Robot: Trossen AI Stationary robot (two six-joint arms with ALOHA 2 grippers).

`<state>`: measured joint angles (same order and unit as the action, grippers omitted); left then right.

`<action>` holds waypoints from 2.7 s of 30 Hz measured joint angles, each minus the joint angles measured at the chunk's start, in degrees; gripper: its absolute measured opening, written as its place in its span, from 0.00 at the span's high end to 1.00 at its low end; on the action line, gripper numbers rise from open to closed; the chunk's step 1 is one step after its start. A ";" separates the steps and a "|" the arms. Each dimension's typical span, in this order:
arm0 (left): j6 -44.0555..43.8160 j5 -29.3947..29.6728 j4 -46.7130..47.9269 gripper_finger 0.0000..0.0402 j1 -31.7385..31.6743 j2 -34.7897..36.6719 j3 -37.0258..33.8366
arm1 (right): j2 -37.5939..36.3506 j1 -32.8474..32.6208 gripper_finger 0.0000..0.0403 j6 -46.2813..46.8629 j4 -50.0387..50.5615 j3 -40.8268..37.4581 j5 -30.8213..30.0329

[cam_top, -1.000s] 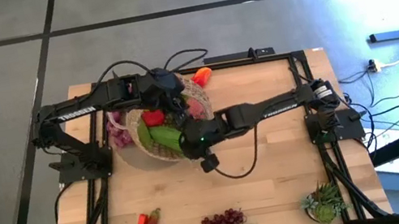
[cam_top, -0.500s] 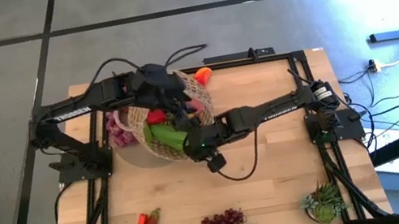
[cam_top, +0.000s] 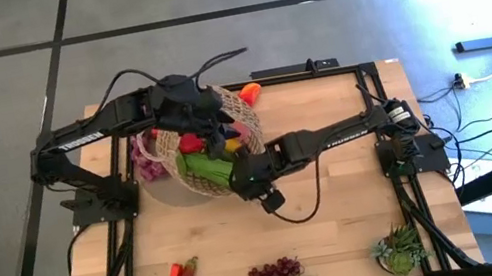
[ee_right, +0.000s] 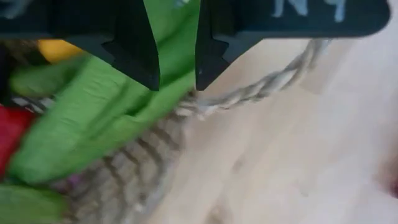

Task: Build produce basket
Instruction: Adjust the brown basket

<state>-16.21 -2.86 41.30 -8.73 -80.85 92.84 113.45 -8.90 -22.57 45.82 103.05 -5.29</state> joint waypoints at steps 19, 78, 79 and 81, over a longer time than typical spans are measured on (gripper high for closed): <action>-1.15 9.15 -0.94 0.48 -0.11 -0.13 0.00 | 0.00 0.26 0.76 -0.15 -2.80 0.08 4.92; -3.21 -14.68 -3.73 0.48 -2.73 -0.42 0.19 | -0.02 -2.06 0.76 -13.77 -14.51 0.06 -36.11; -3.21 -14.68 -3.48 0.48 -2.71 -0.45 0.15 | -0.02 -2.34 0.76 -13.79 -14.40 0.06 -37.51; -3.34 -14.65 -3.19 0.48 -2.73 -0.51 0.11 | 0.00 -3.06 0.76 -13.77 -14.44 0.06 -42.93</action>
<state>-19.55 -17.52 38.11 -11.46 -81.36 92.95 113.45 -11.97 -36.34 31.38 103.11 -48.21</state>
